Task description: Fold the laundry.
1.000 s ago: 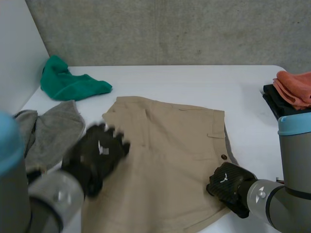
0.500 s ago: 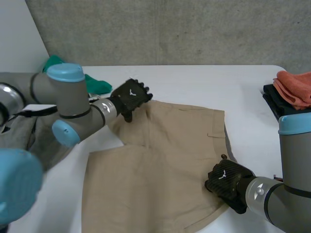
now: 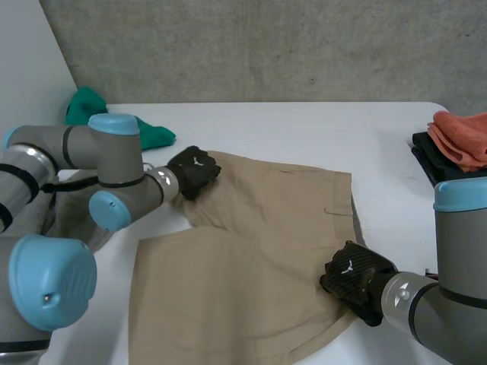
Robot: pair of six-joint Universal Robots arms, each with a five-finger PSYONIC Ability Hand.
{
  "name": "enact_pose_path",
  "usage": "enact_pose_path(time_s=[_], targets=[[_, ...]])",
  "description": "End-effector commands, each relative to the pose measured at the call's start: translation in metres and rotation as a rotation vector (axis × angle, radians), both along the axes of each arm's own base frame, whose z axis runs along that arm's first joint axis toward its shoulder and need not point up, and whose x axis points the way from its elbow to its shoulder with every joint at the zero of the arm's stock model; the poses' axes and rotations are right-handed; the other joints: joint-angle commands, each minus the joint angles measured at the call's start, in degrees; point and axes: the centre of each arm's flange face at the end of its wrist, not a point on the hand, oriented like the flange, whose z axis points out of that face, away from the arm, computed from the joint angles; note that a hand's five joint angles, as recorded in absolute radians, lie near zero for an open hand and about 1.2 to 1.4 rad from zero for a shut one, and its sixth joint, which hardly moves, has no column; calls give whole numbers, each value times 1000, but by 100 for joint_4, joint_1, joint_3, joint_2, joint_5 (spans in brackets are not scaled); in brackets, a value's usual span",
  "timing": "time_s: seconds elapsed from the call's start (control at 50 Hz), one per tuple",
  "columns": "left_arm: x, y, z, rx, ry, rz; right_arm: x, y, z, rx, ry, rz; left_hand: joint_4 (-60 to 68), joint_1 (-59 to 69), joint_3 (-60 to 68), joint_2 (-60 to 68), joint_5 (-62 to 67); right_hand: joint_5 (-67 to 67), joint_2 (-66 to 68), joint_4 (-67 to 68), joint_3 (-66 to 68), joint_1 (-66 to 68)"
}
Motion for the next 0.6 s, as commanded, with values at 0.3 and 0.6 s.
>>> enact_pose_path(time_s=[0.3, 0.6], targets=[[51, 43, 12, -76, -395, 195, 1, -1, 0, -11, -8, -1, 1150, 1472, 1191, 1162, 1339, 1355, 1283, 1168, 1228, 2000], [41, 59, 69, -140, -234, 284, 0, 0, -1, -9, -8, -3, 1150, 1472, 1191, 1162, 1339, 1355, 1283, 1168, 1228, 2000]])
